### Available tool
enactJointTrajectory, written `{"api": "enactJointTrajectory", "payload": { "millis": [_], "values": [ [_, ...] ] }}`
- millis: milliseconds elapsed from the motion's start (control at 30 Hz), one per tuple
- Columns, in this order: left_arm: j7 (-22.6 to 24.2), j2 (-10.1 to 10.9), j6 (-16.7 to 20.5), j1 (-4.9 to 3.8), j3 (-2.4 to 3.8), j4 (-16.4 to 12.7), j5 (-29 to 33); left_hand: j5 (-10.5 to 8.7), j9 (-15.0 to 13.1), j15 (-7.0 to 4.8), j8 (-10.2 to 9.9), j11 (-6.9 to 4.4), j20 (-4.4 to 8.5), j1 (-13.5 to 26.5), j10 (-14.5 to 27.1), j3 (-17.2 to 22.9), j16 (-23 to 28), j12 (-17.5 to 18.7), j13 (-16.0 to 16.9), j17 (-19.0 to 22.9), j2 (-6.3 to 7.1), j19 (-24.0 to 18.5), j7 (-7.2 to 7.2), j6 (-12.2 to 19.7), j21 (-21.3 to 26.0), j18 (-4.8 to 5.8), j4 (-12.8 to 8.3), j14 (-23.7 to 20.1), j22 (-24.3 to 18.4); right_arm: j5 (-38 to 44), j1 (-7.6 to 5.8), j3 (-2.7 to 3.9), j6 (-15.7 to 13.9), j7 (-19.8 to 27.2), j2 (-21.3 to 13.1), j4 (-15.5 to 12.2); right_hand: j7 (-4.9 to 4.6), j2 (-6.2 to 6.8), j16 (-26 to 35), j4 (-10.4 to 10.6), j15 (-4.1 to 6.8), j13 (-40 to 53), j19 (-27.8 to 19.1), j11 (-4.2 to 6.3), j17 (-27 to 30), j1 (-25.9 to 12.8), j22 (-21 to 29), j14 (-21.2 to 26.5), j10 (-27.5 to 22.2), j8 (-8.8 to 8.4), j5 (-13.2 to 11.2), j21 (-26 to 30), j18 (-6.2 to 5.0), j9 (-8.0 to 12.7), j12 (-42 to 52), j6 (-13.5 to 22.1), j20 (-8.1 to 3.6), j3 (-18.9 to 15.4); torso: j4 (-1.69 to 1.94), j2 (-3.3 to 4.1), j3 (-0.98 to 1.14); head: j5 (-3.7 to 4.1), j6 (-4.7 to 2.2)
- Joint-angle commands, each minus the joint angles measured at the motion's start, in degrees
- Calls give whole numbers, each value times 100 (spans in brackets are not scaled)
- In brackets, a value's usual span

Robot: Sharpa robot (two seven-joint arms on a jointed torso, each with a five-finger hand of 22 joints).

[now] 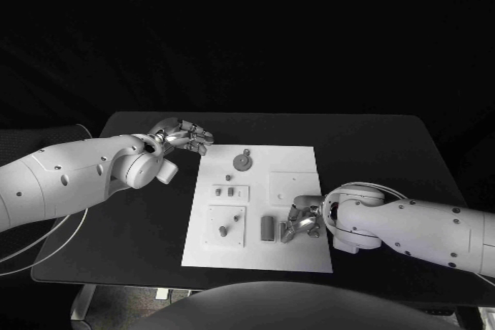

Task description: Assemble the parts on the task board

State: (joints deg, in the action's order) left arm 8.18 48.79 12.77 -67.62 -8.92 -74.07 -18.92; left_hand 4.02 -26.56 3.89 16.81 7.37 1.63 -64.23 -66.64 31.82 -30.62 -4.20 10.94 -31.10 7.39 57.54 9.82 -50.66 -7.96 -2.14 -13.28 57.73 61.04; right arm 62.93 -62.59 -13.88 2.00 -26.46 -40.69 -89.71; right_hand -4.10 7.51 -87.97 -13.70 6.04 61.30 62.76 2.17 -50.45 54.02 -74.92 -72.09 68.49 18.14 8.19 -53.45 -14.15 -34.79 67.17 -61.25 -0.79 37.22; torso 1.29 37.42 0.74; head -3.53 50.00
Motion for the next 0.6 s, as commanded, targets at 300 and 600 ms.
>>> {"api": "enactJointTrajectory", "payload": {
  "millis": [300, 600],
  "values": [
    [33, -5, -66, -6, 3, -16, -27, 29, 8, 25, 37, 22, -7, 19, -9, 8, 26, 11, -10, -15, -11, -19, 6, 34, 27, -99, 38, 13, 10, 297, 79, -29, 100, -129, 57, 70, 2, -517, 14, -303, -41, -17, 4, -1, -19, 406, -101, -64, 84, 38, 39, 6, -85, -28, 10, -67, -6, 57, 4, 0, 0, -3, 0],
    [33, -10, -68, -6, 3, -16, -27, 28, 9, 25, 37, 22, -8, 17, -8, 7, 31, 11, -11, -21, -9, -19, 6, 35, 28, -99, 37, 14, 12, 311, 103, -28, 102, -136, 87, 92, 2, -547, 11, -301, -48, -15, 7, -1, -43, 424, -102, -80, 99, 43, 38, 2, -85, -31, 14, -76, -6, 50, -1, 1, 4, -2, 0]
  ]
}}
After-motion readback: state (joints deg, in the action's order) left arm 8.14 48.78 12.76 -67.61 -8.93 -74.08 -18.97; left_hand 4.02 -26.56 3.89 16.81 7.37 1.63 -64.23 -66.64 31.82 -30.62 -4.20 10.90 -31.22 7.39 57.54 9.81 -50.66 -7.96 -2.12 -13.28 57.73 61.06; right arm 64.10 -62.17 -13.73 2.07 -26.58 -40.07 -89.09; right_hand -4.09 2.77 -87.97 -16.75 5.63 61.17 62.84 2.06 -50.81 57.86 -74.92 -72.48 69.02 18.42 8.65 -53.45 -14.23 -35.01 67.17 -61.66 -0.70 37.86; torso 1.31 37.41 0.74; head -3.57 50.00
